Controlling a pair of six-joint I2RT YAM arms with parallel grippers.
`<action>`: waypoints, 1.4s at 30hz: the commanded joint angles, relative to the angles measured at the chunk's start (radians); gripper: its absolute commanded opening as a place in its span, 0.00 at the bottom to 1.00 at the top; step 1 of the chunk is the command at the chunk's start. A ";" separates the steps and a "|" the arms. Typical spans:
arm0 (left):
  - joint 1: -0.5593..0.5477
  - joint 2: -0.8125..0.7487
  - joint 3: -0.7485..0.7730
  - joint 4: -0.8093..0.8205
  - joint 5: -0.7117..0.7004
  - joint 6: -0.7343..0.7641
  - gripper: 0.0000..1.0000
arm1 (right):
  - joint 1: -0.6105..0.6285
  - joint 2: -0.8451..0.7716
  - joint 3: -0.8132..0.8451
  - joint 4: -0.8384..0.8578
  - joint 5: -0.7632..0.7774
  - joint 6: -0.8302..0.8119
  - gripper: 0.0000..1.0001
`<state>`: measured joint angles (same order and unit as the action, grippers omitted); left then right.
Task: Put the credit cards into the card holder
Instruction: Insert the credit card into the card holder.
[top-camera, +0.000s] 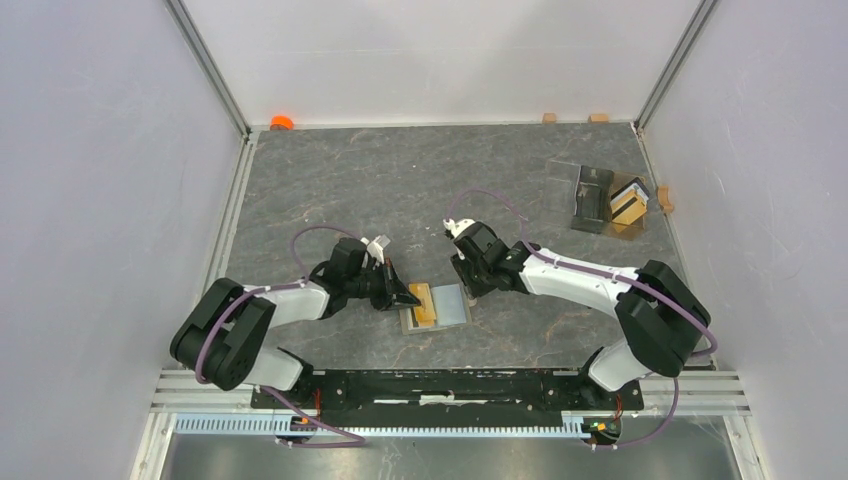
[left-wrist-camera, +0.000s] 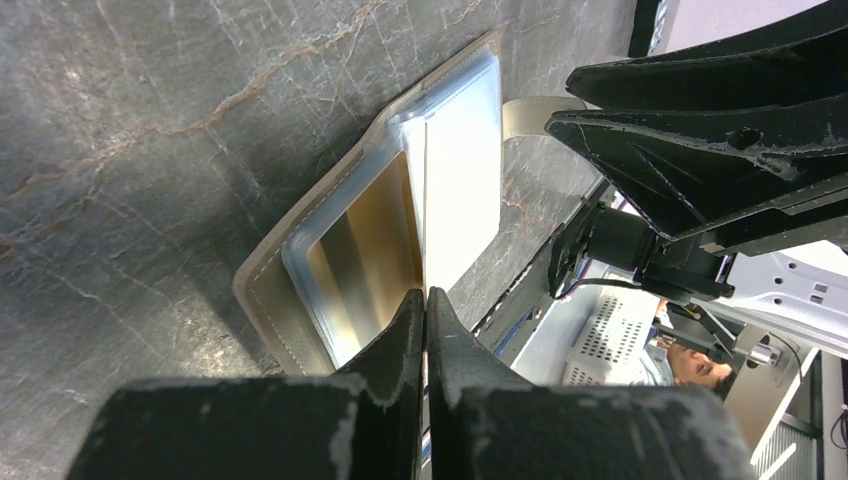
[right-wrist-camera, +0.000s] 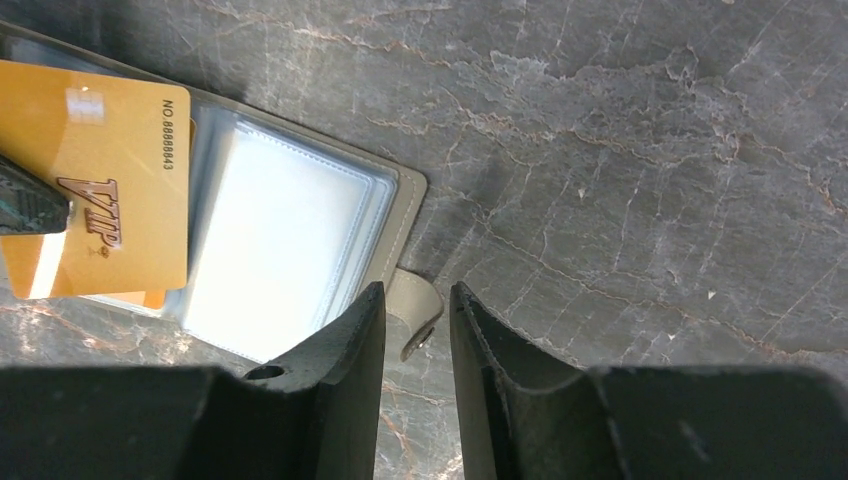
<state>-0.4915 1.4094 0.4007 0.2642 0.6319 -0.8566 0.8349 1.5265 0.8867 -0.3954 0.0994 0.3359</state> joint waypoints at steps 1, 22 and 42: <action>-0.005 0.024 0.012 0.021 0.030 -0.015 0.02 | 0.010 0.008 -0.003 -0.024 0.053 0.014 0.35; -0.004 0.083 0.003 0.139 0.104 -0.084 0.02 | 0.018 0.038 -0.021 -0.050 0.102 0.029 0.00; -0.003 0.116 -0.025 0.136 0.097 -0.099 0.02 | 0.023 0.048 -0.014 -0.074 0.133 0.036 0.00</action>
<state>-0.4911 1.5314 0.3855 0.3805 0.7162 -0.9382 0.8509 1.5681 0.8665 -0.4519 0.2050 0.3557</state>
